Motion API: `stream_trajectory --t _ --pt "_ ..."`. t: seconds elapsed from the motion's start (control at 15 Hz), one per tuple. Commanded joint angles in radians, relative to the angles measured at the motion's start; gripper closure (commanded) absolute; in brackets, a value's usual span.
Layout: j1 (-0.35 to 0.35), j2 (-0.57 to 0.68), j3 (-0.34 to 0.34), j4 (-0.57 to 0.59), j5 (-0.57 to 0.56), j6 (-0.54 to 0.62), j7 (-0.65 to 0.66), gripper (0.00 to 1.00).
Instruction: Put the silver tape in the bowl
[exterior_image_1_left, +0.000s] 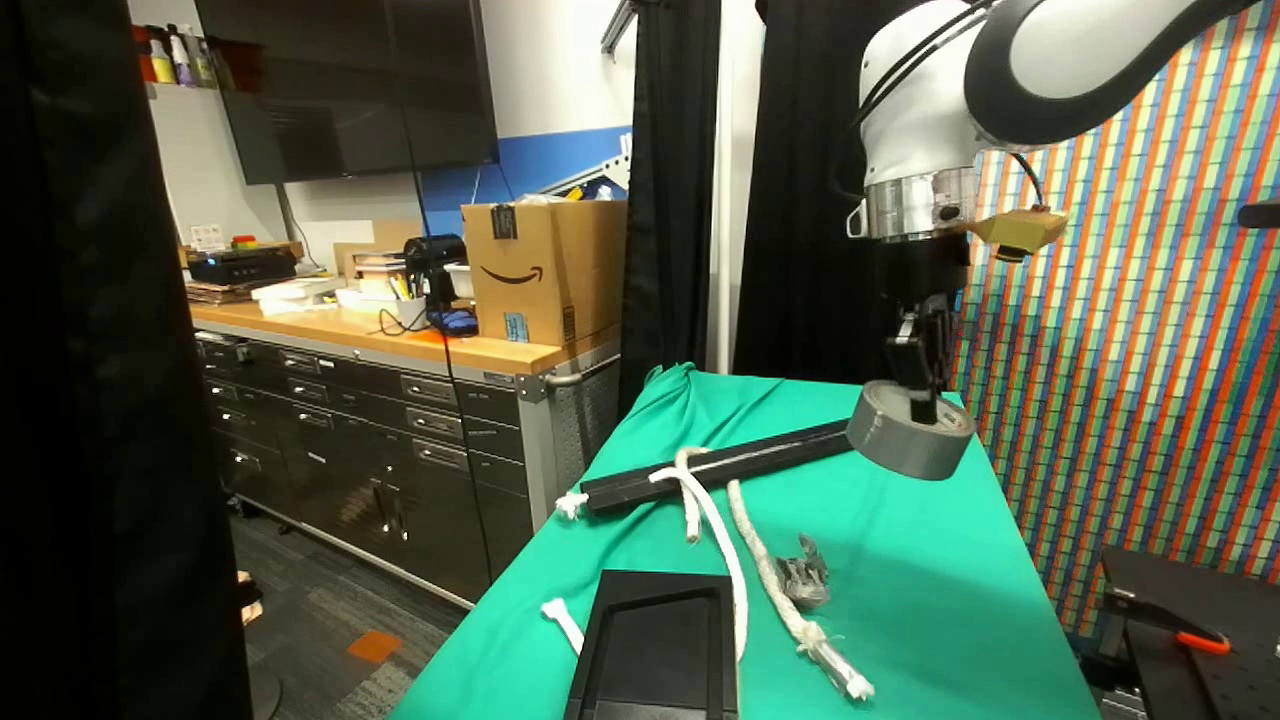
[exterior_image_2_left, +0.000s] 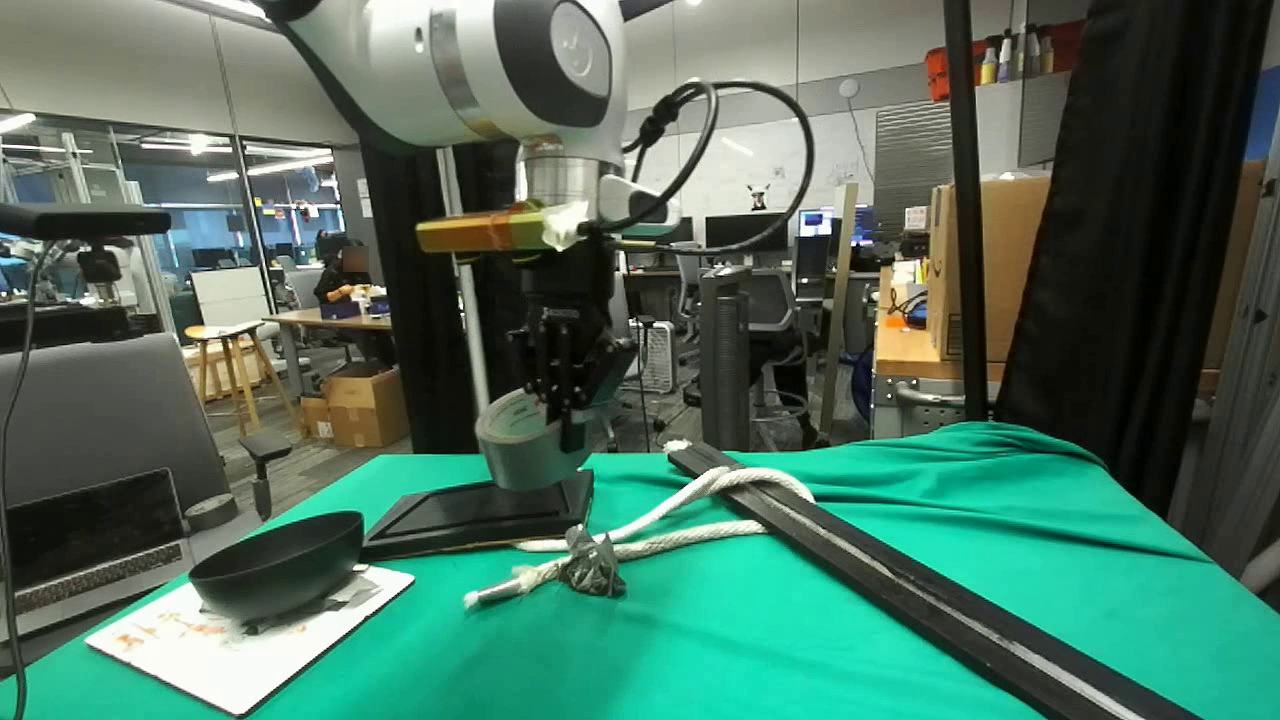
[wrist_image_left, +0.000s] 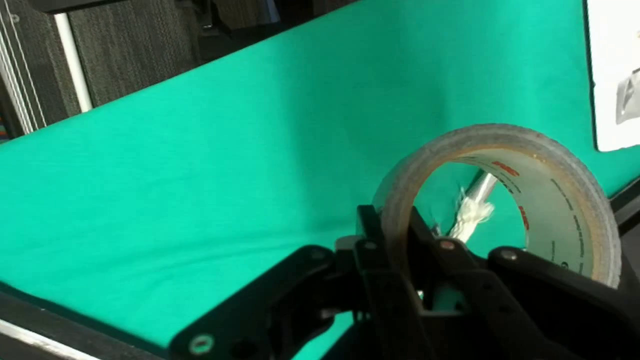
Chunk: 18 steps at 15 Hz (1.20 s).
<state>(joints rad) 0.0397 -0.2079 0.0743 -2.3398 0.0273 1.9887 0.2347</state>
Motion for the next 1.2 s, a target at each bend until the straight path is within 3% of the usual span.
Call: stream_trajectory --t 0.0,0.6,1.13 --pt "0.043 -0.051 0.048 -0.024 0.025 -0.028 0.041 0.86" --pt "0.123 -0.014 0.147 0.013 0.074 -0.010 0.135 0.86" --pt "0.194 0.129 0.225 0.107 0.252 0.106 0.310 0.87"
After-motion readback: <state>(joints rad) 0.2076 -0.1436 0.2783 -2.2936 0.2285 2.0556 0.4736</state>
